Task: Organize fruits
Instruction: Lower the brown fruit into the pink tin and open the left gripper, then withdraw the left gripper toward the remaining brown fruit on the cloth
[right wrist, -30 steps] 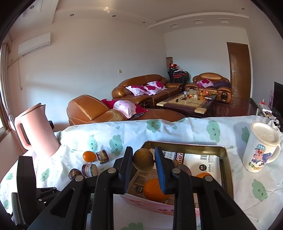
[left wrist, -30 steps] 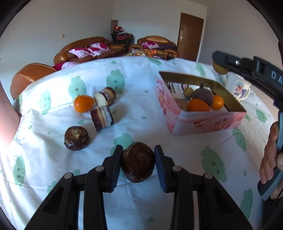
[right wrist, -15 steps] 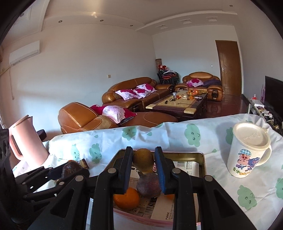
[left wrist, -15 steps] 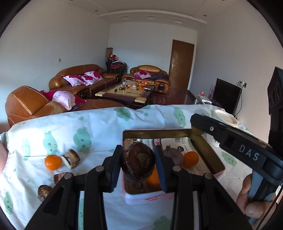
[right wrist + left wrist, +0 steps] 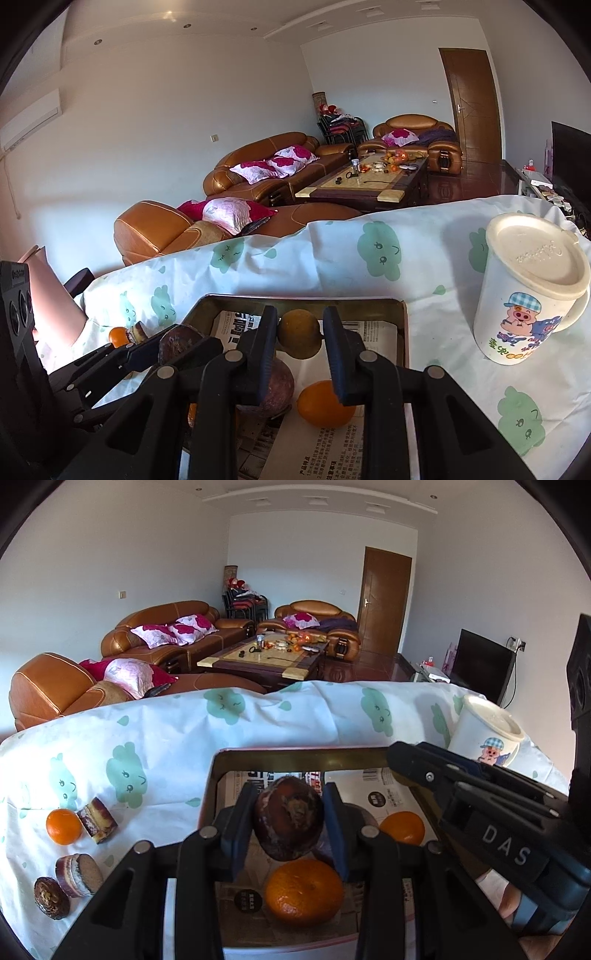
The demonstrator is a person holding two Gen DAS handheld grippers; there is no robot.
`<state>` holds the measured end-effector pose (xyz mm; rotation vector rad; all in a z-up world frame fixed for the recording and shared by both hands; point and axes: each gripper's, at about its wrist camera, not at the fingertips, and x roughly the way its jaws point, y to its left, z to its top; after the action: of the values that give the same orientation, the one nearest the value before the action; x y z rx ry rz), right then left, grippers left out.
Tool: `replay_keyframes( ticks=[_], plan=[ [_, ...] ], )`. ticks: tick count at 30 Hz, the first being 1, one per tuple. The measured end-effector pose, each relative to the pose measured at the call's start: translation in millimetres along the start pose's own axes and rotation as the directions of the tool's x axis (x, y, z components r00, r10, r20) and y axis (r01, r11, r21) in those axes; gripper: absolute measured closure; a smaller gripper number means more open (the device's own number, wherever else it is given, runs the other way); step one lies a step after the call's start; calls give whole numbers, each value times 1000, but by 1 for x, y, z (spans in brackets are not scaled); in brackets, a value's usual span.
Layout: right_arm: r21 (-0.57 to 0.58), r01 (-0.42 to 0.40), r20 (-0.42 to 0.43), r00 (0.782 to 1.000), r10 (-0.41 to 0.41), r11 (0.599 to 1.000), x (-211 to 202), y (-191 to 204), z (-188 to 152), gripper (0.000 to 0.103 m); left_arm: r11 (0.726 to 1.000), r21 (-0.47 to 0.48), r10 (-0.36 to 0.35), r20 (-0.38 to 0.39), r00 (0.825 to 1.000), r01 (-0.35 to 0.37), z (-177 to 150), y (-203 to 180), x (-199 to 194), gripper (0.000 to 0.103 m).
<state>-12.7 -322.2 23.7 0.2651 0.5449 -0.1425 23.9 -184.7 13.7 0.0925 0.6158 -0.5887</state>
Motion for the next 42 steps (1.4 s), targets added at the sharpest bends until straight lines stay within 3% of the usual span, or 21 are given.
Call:
replay_keyframes(
  ticks=[3, 5, 7, 9, 10, 11, 13, 18, 23, 32, 42],
  plan=[
    [0, 8, -10, 1000, -8, 1000, 2, 0, -1, 75, 1000, -12, 1, 7, 1000, -1, -1, 2, 0, 58],
    [12, 4, -25, 1000, -4, 1000, 5, -2, -1, 75, 1000, -11, 23, 25, 999, -23, -3, 1, -4, 31],
    [32, -1, -33, 999, 2, 999, 6, -5, -1, 71, 999, -13, 48, 55, 997, -48, -5, 1, -10, 21],
    [50, -1, -30, 1000, 3, 999, 5, -9, 0, 60, 998, -10, 59, 82, 995, -58, -5, 0, -17, 8],
    [60, -6, -22, 1000, 8, 998, 4, -10, 0, 45, 998, -5, 64, 104, 992, -64, -6, -2, -22, 0],
    [65, -12, -8, 1000, 12, 998, 1, -11, 0, 30, 997, 2, 73, 135, 988, -74, -6, -4, -28, 0],
    [52, -6, 26, 1000, 4, 999, -5, -7, 1, 25, 995, 32, 91, 183, 979, -98, -7, -10, -38, 0],
    [-6, 37, 75, 996, -36, 999, -13, 5, 3, 24, 981, 50, 170, 233, 957, -187, -12, -12, -50, 0],
    [-25, 66, 121, 991, -63, 998, -20, 11, 2, 24, 972, -37, 233, 245, 941, -231, -15, 9, -62, 0],
    [-88, 123, 210, 972, -103, 988, -26, 33, -8, 24, 923, -114, 385, 294, 875, -368, -32, 38, -78, 0],
    [-152, 156, 247, 962, -115, 976, -21, 55, -22, 24, 921, -160, 384, 213, 898, -356, -30, 57, -68, 0]
  ],
)
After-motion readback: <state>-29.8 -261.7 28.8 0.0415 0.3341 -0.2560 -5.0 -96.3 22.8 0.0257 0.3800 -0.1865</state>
